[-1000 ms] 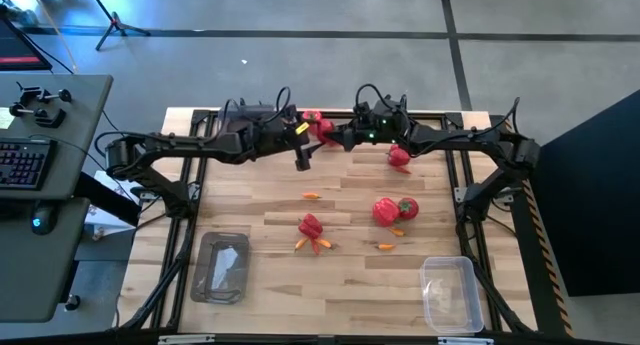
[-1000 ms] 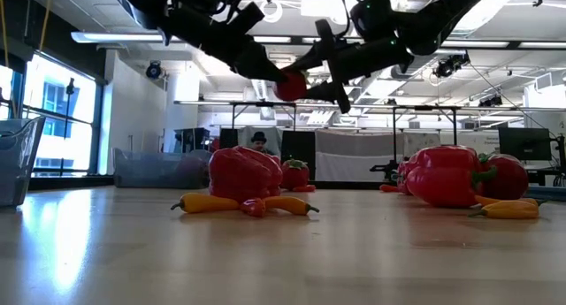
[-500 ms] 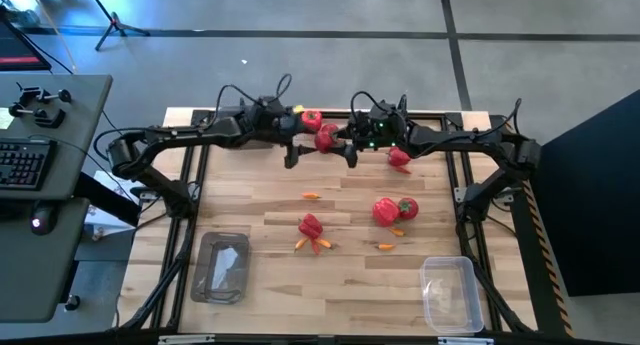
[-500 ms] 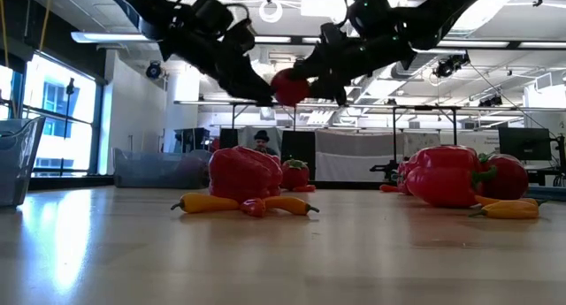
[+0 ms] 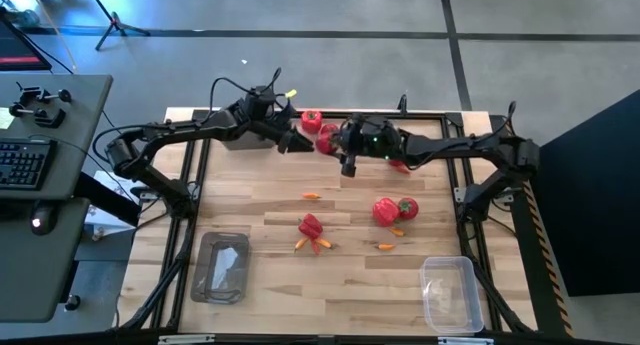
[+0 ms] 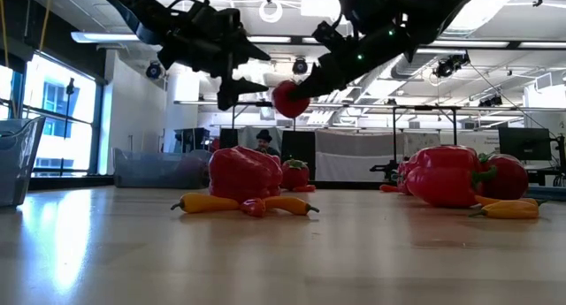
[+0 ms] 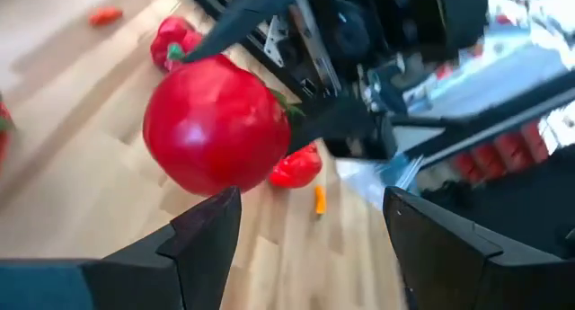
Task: Sort produce into baskets
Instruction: Put the red tomato into the top black bin
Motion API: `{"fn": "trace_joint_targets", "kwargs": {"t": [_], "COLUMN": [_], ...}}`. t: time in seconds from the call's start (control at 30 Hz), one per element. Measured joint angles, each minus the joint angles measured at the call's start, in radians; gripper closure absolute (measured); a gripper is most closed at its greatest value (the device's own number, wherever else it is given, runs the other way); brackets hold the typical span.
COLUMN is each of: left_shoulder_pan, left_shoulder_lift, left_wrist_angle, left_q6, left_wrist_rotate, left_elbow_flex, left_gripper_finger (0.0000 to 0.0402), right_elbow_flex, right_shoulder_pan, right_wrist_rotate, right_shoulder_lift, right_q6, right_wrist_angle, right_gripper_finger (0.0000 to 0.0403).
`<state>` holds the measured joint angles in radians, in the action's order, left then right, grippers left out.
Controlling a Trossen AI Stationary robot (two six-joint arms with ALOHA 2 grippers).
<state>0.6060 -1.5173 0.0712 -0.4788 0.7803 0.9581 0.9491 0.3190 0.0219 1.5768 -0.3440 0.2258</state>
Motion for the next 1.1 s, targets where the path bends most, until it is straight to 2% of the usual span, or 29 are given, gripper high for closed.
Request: {"fn": "trace_joint_targets", "kwargs": {"t": [0.3,0.43,0.53,0.7,0.83,1.0,1.03,1.1], "left_shoulder_pan": [-0.006,-0.007,0.0,0.016,0.039,0.06,0.063,0.064], "left_shoulder_lift": [-0.002,-0.013,-0.028,-0.032,-0.032,-0.032,-0.032,-0.032], "left_wrist_angle": [0.002,0.0,0.019,0.038,0.015,0.001,0.0,0.004], "left_q6": [-0.172,-0.173,-0.115,-0.069,-0.066,-0.115,-0.114,-0.092], "left_wrist_rotate": [-0.058,-0.058,-0.065,-0.17,-0.141,-0.034,-0.007,0.018], "left_elbow_flex": [0.0,0.0,0.0,0.0,0.0,0.001,0.0,0.001], "left_gripper_finger": [0.0142,0.0142,0.0142,0.0156,0.0218,0.0367,0.0383,0.0382], "right_elbow_flex": [-0.001,-0.001,-0.001,-0.002,-0.002,-0.002,-0.002,-0.002], "right_shoulder_pan": [-0.053,-0.06,-0.059,-0.059,-0.059,-0.058,-0.058,-0.058], "right_wrist_rotate": [0.095,0.117,0.118,0.122,0.122,0.122,0.124,0.124], "right_shoulder_lift": [0.0,0.001,0.001,0.001,0.002,0.002,0.002,0.002], "right_q6": [-0.109,-0.136,-0.136,-0.136,-0.136,-0.136,-0.136,-0.136], "right_wrist_angle": [0.027,0.028,0.027,0.027,0.027,0.027,0.027,0.027], "right_gripper_finger": [0.0165,0.0165,0.0165,0.0165,0.0165,0.0165,0.0165,0.0165]}}
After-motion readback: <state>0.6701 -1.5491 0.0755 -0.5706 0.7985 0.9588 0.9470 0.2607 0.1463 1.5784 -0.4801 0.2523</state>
